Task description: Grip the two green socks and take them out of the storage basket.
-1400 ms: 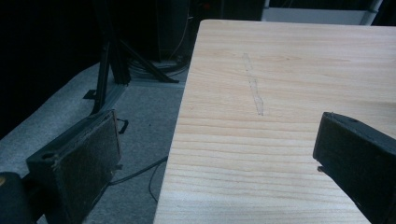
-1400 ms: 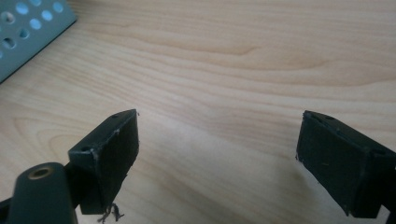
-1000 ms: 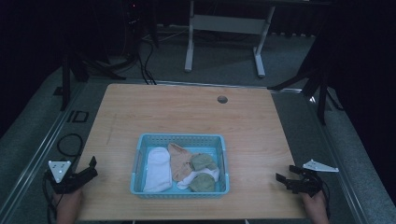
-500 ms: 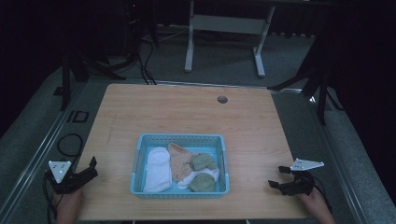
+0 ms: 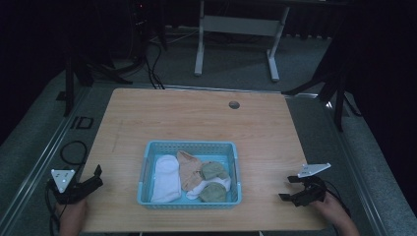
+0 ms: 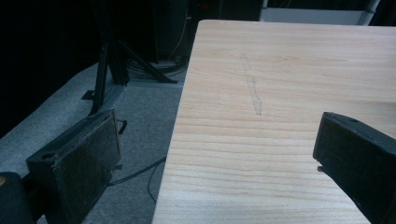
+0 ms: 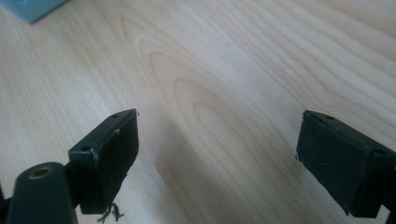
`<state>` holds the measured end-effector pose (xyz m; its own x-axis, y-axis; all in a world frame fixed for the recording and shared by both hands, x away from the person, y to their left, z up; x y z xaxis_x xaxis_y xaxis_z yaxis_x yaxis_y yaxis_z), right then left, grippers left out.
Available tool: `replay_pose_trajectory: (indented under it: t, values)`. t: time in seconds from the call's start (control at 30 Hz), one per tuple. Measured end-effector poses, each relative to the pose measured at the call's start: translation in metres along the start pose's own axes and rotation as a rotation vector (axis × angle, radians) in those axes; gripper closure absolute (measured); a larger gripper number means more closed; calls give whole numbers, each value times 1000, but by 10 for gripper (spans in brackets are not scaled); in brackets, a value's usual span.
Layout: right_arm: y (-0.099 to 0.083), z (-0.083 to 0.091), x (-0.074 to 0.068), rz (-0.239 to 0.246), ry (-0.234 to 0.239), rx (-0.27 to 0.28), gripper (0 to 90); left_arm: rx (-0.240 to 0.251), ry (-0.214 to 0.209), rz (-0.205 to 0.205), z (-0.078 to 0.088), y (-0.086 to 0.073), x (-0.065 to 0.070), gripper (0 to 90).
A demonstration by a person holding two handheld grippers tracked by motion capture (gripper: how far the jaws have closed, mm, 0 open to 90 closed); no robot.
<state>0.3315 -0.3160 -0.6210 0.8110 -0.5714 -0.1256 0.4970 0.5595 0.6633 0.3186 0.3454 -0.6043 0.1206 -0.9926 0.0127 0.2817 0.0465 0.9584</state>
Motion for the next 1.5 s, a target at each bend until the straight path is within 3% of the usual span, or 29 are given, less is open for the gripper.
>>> replay_pose_trajectory:
  t: [0.43,0.53,0.9,1.23,1.33,1.4,1.5]
  values:
    - [9,-3,-14,101,56,-173,128,-2,-3,3,0,0,0,4]
    - [8,-5,-20,103,85,-230,129,-3,-2,1,0,0,0,4]
    - [18,-7,-29,213,81,-346,128,-1,-1,4,0,0,0,4]
    - [39,-9,-37,265,71,-372,127,-3,-2,8,0,0,0,4]
    - [44,-10,-41,268,83,-367,127,-2,-2,6,0,0,0,4]
    - [50,-10,-48,311,104,-365,128,-3,-2,7,0,0,0,4]
    - [55,-10,-55,320,128,-373,128,-3,-2,7,0,0,0,4]
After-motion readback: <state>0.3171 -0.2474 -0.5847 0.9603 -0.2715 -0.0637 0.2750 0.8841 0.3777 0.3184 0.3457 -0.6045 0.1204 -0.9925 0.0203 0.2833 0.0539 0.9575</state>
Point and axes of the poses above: each handheld gripper's, and its own axes: z roughly backward along the jaws, y roughly out of its top, x roughly to its right, the point moved 10 cm from there along -z, roughly forward along the jaws, and after that the axes turned 4 degrees about x, right-handed, at the moved point
